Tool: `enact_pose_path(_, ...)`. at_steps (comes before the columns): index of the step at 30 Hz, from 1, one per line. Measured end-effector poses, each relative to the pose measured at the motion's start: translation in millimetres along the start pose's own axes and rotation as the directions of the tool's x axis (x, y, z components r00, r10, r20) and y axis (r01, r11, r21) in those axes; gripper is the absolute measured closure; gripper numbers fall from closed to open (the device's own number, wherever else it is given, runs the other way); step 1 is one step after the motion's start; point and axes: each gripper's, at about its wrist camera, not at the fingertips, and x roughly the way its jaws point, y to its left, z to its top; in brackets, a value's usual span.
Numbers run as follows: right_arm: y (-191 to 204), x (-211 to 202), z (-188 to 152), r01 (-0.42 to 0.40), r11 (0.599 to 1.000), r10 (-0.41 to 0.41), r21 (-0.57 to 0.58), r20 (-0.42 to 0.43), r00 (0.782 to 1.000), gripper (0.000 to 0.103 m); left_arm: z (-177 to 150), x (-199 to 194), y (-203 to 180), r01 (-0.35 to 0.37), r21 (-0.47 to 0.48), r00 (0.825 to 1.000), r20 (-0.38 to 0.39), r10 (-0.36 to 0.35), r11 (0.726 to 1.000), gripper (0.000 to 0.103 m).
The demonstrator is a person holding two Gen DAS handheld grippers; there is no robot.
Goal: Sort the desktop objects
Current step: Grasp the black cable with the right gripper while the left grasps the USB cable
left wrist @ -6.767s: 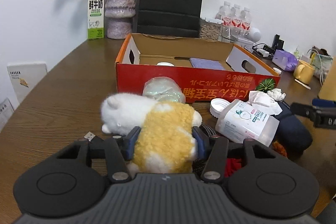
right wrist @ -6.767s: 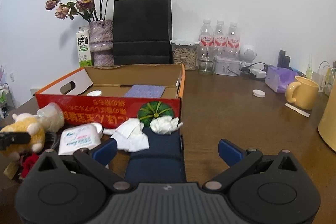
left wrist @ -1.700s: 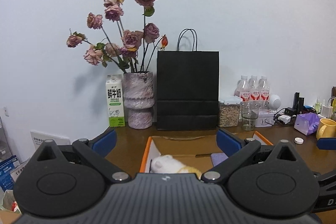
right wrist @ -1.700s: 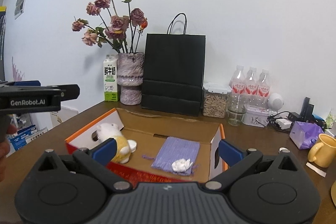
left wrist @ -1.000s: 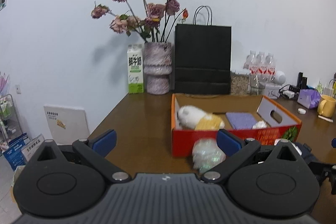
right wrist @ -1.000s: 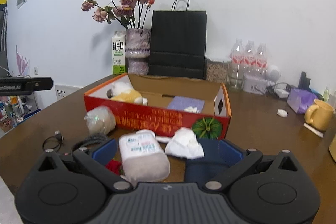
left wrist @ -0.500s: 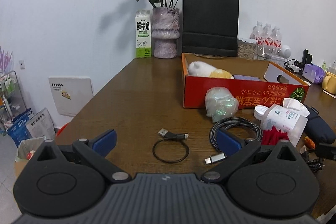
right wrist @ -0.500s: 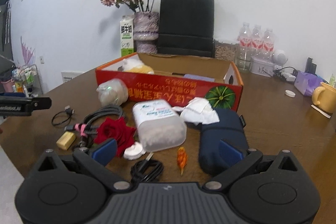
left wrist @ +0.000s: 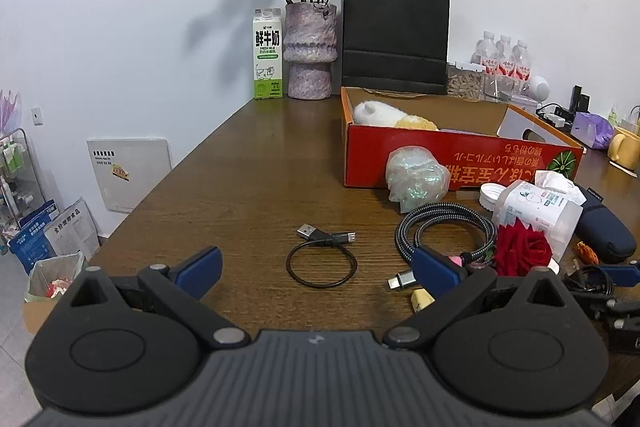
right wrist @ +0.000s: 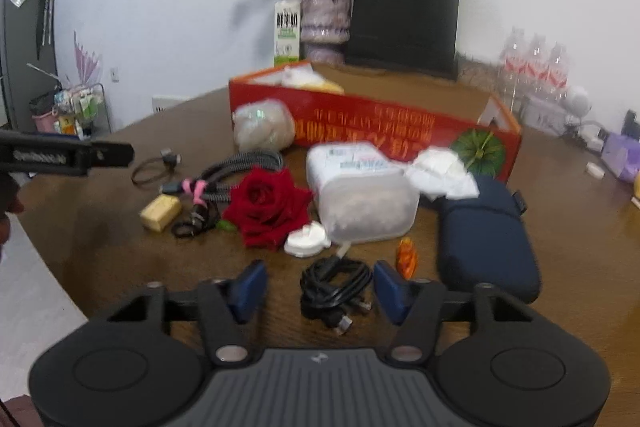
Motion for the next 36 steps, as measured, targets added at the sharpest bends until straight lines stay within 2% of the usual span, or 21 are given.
enact_pose_path(2,-1.2,1.1,-1.3,-0.018,1.0,0.018,0.018,0.011,1.0,0.066,-0.4,1.5,1.5,-0.001,0.0,1.0,-0.003,0.001,1.0,0.0)
enact_pose_path(12,-10.8,-15.1,5.1,-0.004,0.999,0.001,0.042,0.073,0.997,0.067,4.6,26.2,3.4,-0.014,0.019,0.999,-0.043,0.015,1.0,0.0)
enact_pose_path(16,-21.9,-19.8,10.3,0.028,0.997,-0.036,0.072,0.101,0.994,0.067,7.1,42.7,3.3,-0.025,0.034,0.997,-0.07,0.027,0.999,0.006)
enact_pose_path(18,-27.5,-20.0,12.9,0.043,0.996,-0.051,0.082,0.109,0.993,0.067,8.5,50.6,4.8,-0.026,0.036,0.996,-0.082,0.029,0.999,0.012)
enact_pose_path(21,-35.1,-17.4,16.3,0.06,0.994,-0.07,0.096,0.113,0.991,0.067,12.1,62.4,6.3,-0.01,0.025,0.995,-0.097,0.012,1.0,0.017)
enact_pose_path(24,-39.7,-14.4,18.4,0.065,0.993,-0.077,0.103,0.113,0.991,0.067,14.7,73.3,4.6,0.0,0.028,0.993,-0.117,0.003,1.0,0.027)
enact_pose_path(25,-40.6,-13.6,18.8,0.066,0.992,-0.078,0.104,0.113,0.99,0.067,14.8,77.1,4.7,0.01,0.027,0.992,-0.128,-0.006,1.0,0.038)
enact_pose_path(27,-42.5,-12.6,19.8,0.067,0.992,-0.079,0.106,0.113,0.99,0.067,14.9,79.3,4.2,0.026,0.025,0.992,-0.127,-0.023,0.999,0.052)
enact_pose_path(28,-43.2,-11.8,19.9,0.068,0.992,-0.08,0.107,0.113,0.99,0.067,15.3,78.4,3.6,0.035,0.029,0.992,-0.123,-0.032,0.999,0.067)
enact_pose_path(29,-43.5,-11.1,19.9,0.069,0.992,-0.081,0.109,0.112,0.99,0.067,15.1,77.5,2.9,0.04,0.031,0.992,-0.123,-0.036,0.999,0.075)
enact_pose_path(31,-44.5,-10.1,19.5,0.069,0.991,-0.081,0.112,0.11,0.991,0.067,14.8,76.4,1.2,0.05,0.036,0.992,-0.121,-0.045,0.998,0.081)
enact_pose_path(36,-46.1,-10.8,18.1,0.064,0.991,-0.077,0.118,0.112,0.991,0.067,13.5,70.6,-2.0,0.045,0.034,0.994,-0.106,-0.041,0.998,0.083)
